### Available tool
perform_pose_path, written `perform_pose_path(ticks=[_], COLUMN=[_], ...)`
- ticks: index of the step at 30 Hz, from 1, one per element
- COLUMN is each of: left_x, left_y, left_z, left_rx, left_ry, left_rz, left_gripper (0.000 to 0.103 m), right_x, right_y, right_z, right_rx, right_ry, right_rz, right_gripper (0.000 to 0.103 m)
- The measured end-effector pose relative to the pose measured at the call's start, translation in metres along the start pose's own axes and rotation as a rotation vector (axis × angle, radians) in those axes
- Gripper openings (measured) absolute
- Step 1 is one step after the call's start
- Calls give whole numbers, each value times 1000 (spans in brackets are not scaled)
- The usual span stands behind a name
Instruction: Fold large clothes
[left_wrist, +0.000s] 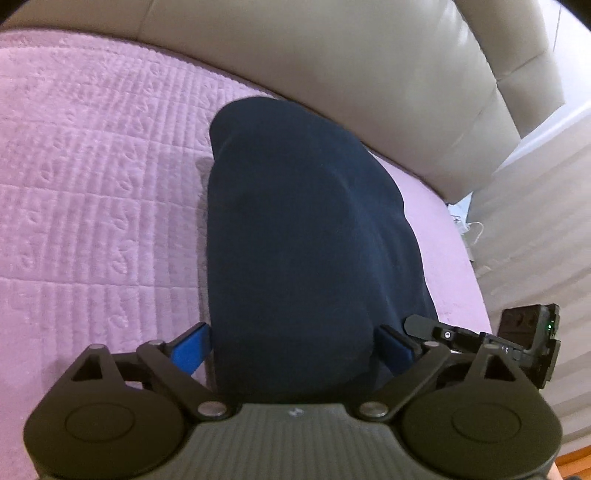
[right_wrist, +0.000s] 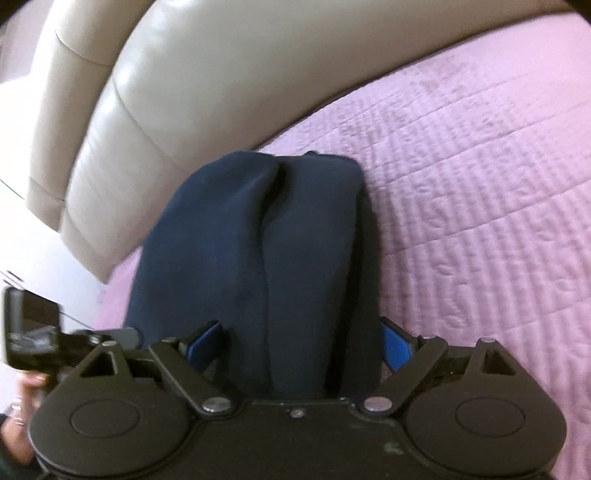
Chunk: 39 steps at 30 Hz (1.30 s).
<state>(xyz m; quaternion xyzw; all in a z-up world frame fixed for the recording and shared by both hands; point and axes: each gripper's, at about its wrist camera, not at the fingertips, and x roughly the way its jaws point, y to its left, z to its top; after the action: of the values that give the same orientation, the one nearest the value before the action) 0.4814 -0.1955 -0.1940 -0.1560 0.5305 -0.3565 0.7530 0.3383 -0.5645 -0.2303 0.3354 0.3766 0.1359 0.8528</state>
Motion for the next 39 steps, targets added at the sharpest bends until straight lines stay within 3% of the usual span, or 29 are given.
perform_pose_path(ticks=[2, 6, 7, 8, 9, 10, 11, 14, 18, 27, 33, 36, 39], left_x=[9, 25, 26, 25, 24, 23, 21, 11, -17, -130, -213, -228, -232], left_y=[2, 6, 4, 1, 0, -3, -7, -22, -39, -74, -81, -77, -60], left_z=[-3, -4, -3, -1, 1, 2, 2, 2, -2, -18, -59, -88, -112], left_rx=[-19, -24, -3, 28, 39, 43, 55, 104, 113, 174, 194, 193, 137], left_ry=[2, 6, 16, 28, 34, 38, 38, 21, -22, -87, -154, -140, -110], left_rz=[-27, -71, -70, -65, -63, -59, -49, -40, -54, -40, 24, 67, 63], left_gripper=[103, 102, 95, 81, 77, 72, 67, 59, 58, 59, 60, 60, 60], right_x=[7, 18, 17, 15, 11, 8, 7, 3, -12, -54, -67, -61, -54], right_y=[5, 23, 20, 16, 12, 8, 8, 30, 51, 153, 217, 228, 230], right_z=[-2, -6, -5, -5, -6, -9, -13, -16, -10, -21, -57, -83, -110], right_rx=[-9, -99, -64, -12, 42, 118, 163, 106, 140, 55, -23, -8, -3], right_ry=[-2, -15, -16, -19, -32, -56, -82, -106, -115, -132, -116, -77, -41], right_rz=[40, 3, 15, 20, 11, 42, 65, 24, 74, 114, 165, 154, 139], right_gripper=[103, 103, 103, 84, 72, 51, 46, 45, 45, 45, 44, 44, 44])
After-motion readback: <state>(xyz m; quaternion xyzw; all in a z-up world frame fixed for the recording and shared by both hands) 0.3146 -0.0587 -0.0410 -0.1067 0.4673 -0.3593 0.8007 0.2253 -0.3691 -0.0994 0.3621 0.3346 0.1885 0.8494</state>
